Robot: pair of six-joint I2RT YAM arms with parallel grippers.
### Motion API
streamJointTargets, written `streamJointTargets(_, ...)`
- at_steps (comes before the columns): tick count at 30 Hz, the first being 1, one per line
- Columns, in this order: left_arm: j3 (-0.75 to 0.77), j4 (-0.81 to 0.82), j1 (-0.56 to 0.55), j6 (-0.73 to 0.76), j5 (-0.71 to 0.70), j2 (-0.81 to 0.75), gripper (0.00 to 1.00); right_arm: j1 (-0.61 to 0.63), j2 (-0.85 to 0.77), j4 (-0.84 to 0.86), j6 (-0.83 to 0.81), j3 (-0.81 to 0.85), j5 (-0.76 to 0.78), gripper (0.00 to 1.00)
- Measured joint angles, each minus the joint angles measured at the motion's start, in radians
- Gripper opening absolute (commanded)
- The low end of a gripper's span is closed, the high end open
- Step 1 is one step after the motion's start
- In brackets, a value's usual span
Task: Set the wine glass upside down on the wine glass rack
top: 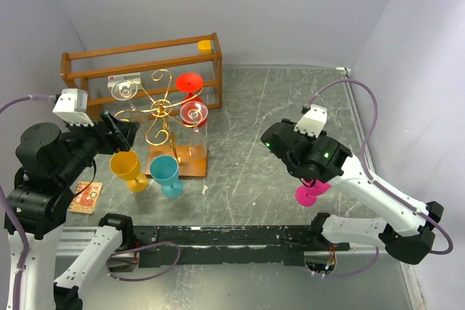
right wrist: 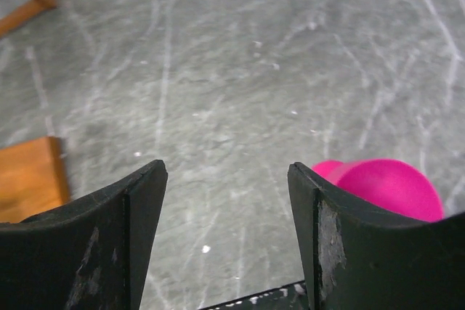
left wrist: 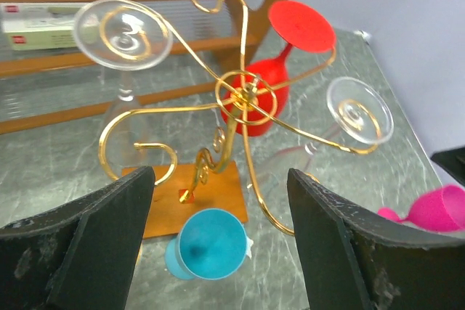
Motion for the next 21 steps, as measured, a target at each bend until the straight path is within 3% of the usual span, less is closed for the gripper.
streamJointTargets(10,-0.013,0.019,-0.067,0.071,0.166,-0.013,0.84,-0.166,-0.025,-0.111,0.156,-0.192,-0.031,0.57)
streamJointTargets(17,-0.013,0.041,-0.094,0.092,0.228,-0.016,0.84,-0.193,-0.074,-0.116,0.252,-0.291,-0.071,0.49)
streamJointTargets(21,-0.009,0.084,-0.096,0.065,0.249,-0.008,0.83,-0.202,-0.088,-0.088,0.285,-0.363,-0.092,0.32)
